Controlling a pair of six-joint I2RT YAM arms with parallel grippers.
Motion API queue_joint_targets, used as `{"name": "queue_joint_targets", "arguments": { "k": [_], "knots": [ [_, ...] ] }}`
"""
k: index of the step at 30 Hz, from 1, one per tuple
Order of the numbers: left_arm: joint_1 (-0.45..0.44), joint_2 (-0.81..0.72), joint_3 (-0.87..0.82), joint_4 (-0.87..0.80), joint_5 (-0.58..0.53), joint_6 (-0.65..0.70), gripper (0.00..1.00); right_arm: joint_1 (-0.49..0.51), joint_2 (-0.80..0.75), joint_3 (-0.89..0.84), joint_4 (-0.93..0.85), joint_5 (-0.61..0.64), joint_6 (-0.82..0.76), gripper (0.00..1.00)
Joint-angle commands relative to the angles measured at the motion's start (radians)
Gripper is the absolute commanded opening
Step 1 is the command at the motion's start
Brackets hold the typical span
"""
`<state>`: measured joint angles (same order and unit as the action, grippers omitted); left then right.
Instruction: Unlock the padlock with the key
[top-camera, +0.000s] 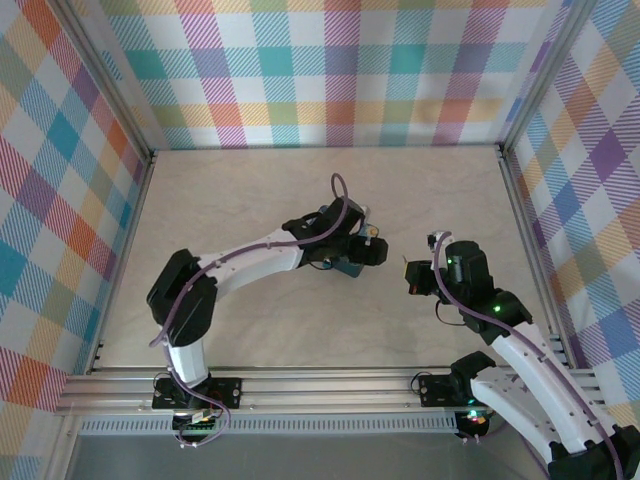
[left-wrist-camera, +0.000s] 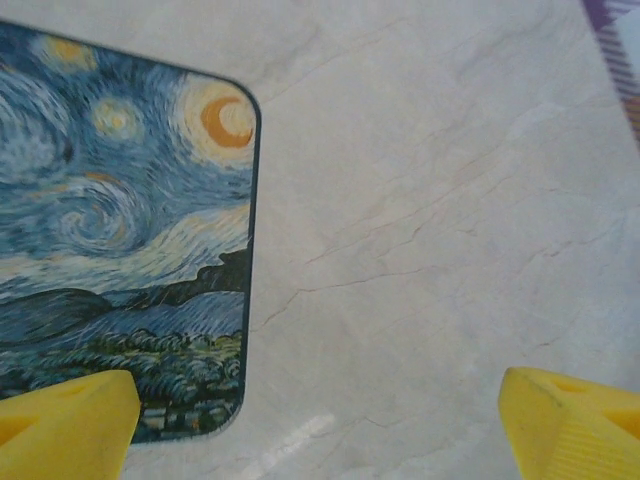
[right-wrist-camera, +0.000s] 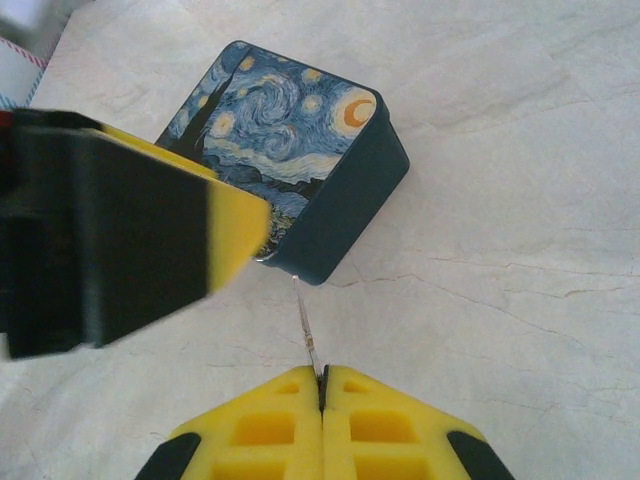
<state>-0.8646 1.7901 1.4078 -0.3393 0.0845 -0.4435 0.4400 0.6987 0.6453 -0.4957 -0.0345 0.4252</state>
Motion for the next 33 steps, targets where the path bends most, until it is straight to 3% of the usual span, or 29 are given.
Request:
{"name": "queue_joint_targets", "arguments": {
  "k": [1, 10, 18, 25, 33],
  "knots": [
    [0.022, -0.103, -0.036, -0.014, -0.016, 0.025, 0.94, 0.002, 0.001, 0.019, 0.005, -0.015, -0.019, 0.03],
    [0.115, -0.307, -0.232, 0.053, -0.031, 0.017, 0.94, 0.003, 0.082, 0.017, 0.079, -0.115, -0.01, 0.03],
    [0.202, -0.469, -0.48, 0.166, -0.056, -0.039, 0.95, 0.003, 0.255, 0.012, 0.284, -0.318, 0.037, 0.03],
    [0.301, -0.528, -0.673, 0.336, 0.001, -0.17, 0.95, 0.011, 0.49, 0.067, 0.47, -0.456, 0.111, 0.02],
    [0.312, -0.524, -0.765, 0.437, 0.018, -0.178, 0.95, 0.014, 0.69, 0.152, 0.584, -0.525, 0.159, 0.02]
  ]
}}
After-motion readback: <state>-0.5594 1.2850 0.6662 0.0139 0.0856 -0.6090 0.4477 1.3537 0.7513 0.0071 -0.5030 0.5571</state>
